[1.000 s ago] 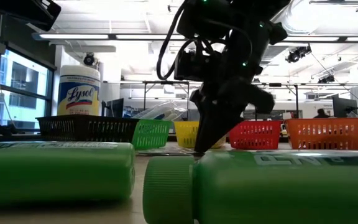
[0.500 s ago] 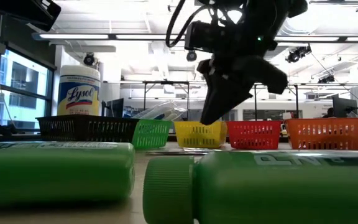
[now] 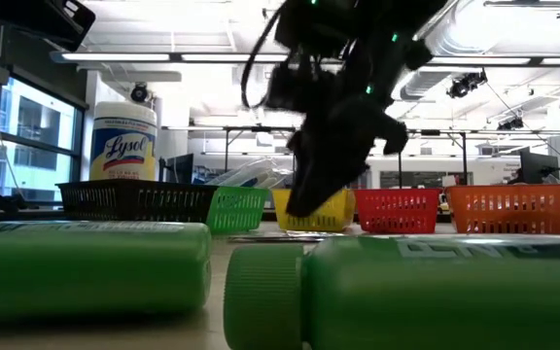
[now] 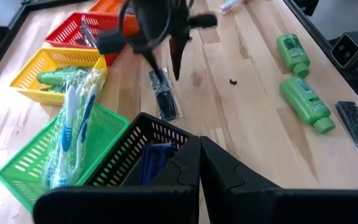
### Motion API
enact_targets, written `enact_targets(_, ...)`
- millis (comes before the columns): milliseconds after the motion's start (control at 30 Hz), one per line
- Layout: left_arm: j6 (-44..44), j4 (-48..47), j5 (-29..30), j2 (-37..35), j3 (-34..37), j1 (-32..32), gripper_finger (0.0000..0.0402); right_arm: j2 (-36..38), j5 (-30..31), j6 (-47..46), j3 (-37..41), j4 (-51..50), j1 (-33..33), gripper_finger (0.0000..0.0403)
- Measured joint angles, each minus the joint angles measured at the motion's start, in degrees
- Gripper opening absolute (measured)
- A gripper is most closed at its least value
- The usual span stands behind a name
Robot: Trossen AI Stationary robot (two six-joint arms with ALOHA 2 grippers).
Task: Pick & Place Travel size toiletries
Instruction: Put the black comb into the red bin
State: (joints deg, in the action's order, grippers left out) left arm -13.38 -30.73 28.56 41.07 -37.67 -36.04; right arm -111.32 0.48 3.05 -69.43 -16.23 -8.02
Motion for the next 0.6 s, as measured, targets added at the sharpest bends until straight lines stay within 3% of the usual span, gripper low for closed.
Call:
enact_targets(167,-0.4,-0.8,-0.7,0.5,0.0,0.0,0.0,-2.1,-2.3,-0.6,0.0,-0.6,2.9,0.0224)
enact_targets(300,-0.5,-1.1,-0.8,0.5,0.0,0.0,0.0,-4.7,-6.3,0.8,-0.3,0.0,4.5,0.0259)
enact_targets(433,-0.7,-1.2,-0.8,0.5,0.0,0.0,0.0,-7.6,-5.8,1.1,-0.5,0.3,4.8,0.0223)
enact_targets(600,-0.9,-1.2,-0.7,0.5,0.0,0.0,0.0,-8.0,-2.0,-0.9,-0.5,0.0,4.2,0.0108)
